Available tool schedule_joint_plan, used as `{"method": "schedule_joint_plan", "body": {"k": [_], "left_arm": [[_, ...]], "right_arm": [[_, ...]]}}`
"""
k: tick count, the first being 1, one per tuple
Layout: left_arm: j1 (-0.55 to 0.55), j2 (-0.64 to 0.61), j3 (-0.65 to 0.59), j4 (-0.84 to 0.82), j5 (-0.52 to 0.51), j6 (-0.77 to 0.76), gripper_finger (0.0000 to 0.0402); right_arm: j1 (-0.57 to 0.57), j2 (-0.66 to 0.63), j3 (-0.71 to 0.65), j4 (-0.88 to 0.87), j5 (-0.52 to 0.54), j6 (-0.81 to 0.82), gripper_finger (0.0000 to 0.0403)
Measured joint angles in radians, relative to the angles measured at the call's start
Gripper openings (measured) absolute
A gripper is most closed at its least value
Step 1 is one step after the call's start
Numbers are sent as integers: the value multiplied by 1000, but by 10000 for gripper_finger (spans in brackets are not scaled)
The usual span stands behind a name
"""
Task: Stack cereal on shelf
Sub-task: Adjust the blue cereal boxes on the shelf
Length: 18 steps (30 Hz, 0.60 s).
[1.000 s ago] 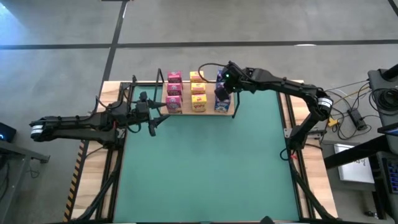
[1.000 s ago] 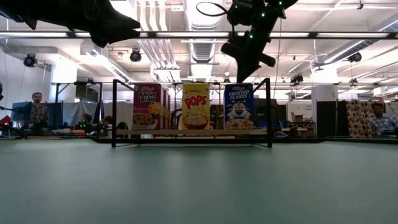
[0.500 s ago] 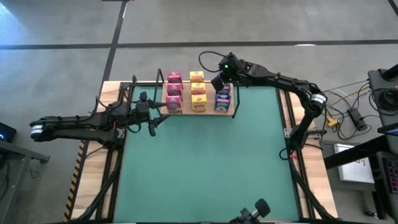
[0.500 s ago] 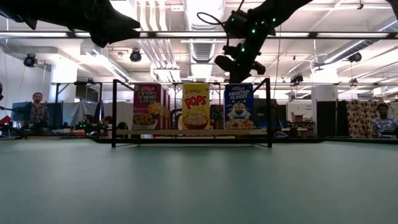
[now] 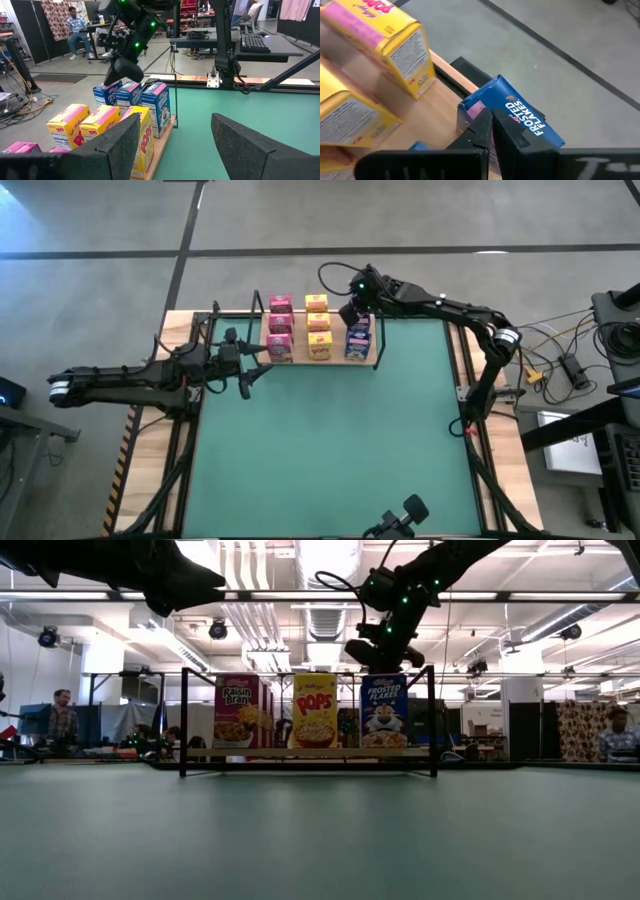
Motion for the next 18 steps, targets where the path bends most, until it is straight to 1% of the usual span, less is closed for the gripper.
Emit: {"method": "schedule_joint_plan", "body": {"k": [4, 12, 18], "left_arm": [[0, 0, 0, -1, 0, 0, 228], [0, 0, 0, -1, 0, 1, 228], [0, 0, 0, 0, 0, 1, 228]], "right_arm": [[0, 0, 0, 1, -42, -7, 9], [0, -1, 0, 4, -44, -66, 9], [0, -10, -1, 1, -36, -64, 9]]}}
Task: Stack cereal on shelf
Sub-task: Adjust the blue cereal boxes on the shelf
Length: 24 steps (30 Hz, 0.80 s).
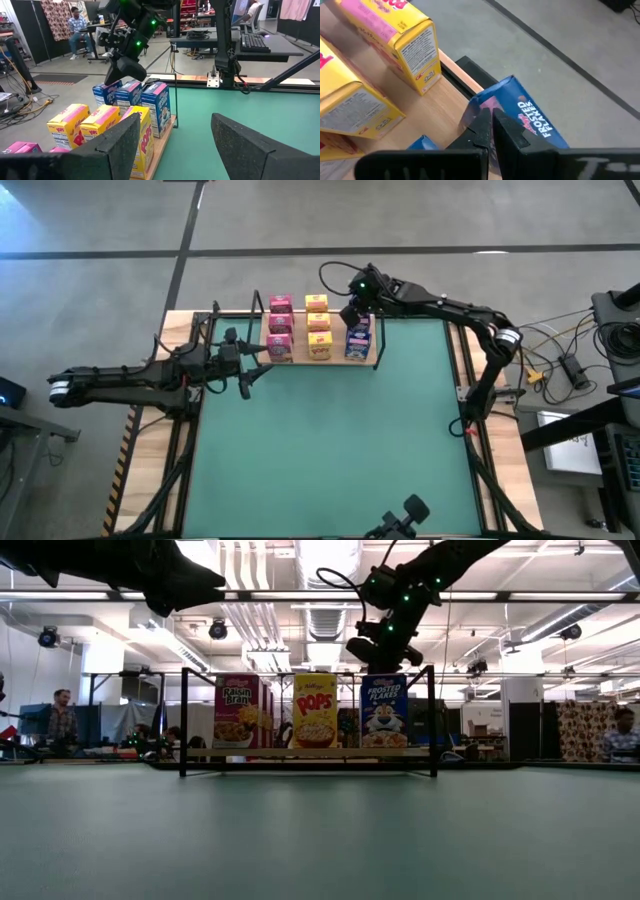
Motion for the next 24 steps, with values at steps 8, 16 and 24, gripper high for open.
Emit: {"method": "schedule_joint_plan", "body": {"k": [8, 16, 24], "left_arm": [[0, 0, 33, 5, 0, 75, 228], [0, -5, 33, -29, -6, 80, 228], [0, -16, 33, -39, -7, 98, 228]], "right_arm": [[0, -21, 13, 1, 0, 103, 9], [0, -22, 41, 44, 1, 205, 9], [-2, 32, 39, 101, 38, 204, 9]]}}
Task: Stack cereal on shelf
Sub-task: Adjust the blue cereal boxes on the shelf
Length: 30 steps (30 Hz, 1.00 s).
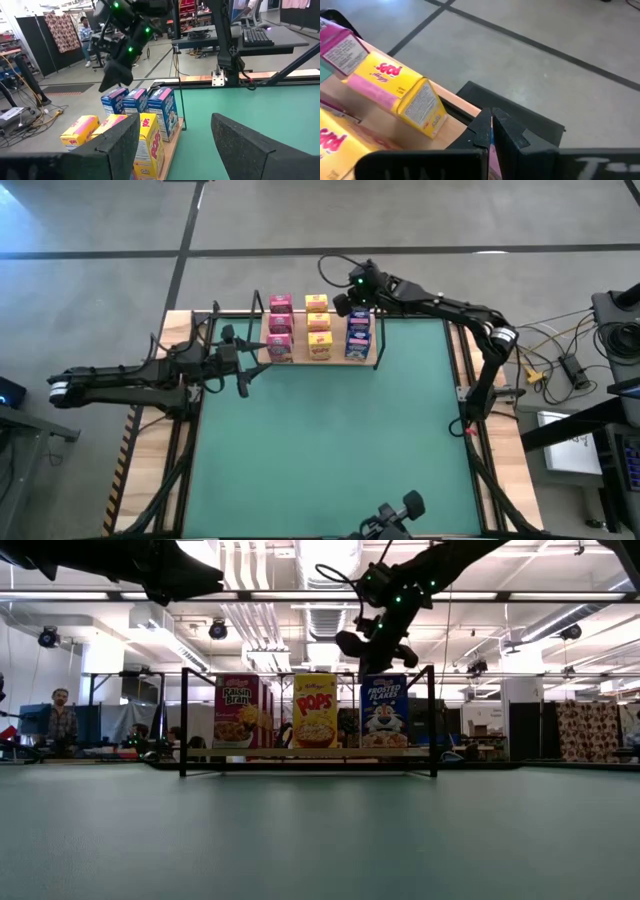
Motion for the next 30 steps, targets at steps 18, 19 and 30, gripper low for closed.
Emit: {"method": "schedule_joint_plan", "body": {"k": [18, 19, 30], "left_arm": [[0, -4, 0, -9, 0, -16, 228], [0, -4, -1, -9, -1, -18, 228], [0, -3, -1, -16, 0, -19, 228]], "right_arm": [[0, 36, -10, -22, 24, 4, 9], [0, 38, -10, -22, 25, 4, 9], [37, 32, -10, -20, 15, -7, 9]]}}
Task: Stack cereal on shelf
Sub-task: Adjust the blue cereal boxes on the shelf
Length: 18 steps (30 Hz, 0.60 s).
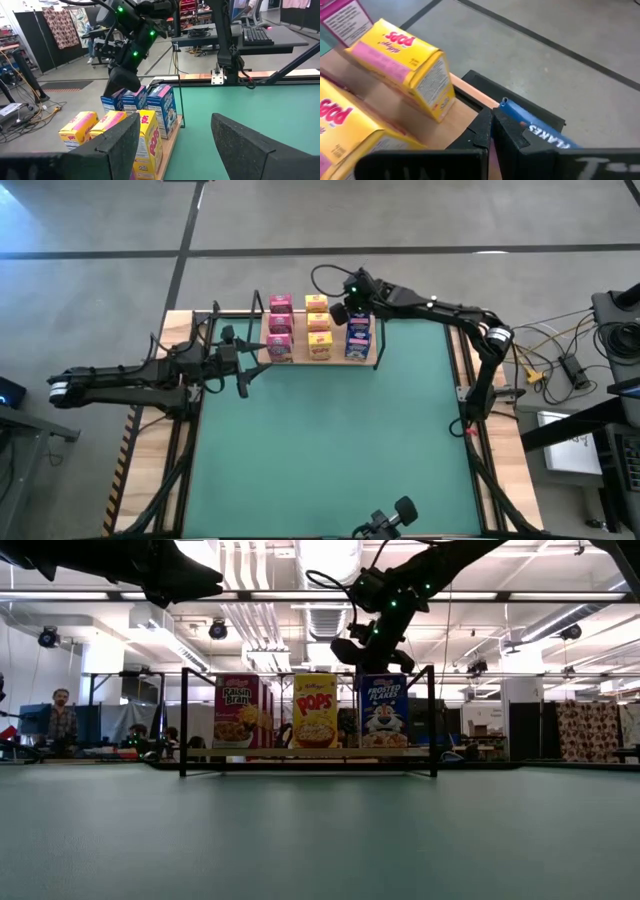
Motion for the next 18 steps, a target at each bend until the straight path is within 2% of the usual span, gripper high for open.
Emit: {"method": "schedule_joint_plan", "body": {"k": [18], "left_arm": [[0, 0, 0, 0, 0, -8, 228]], "right_arm": [[-3, -5, -1, 24, 1, -7, 9]]}}
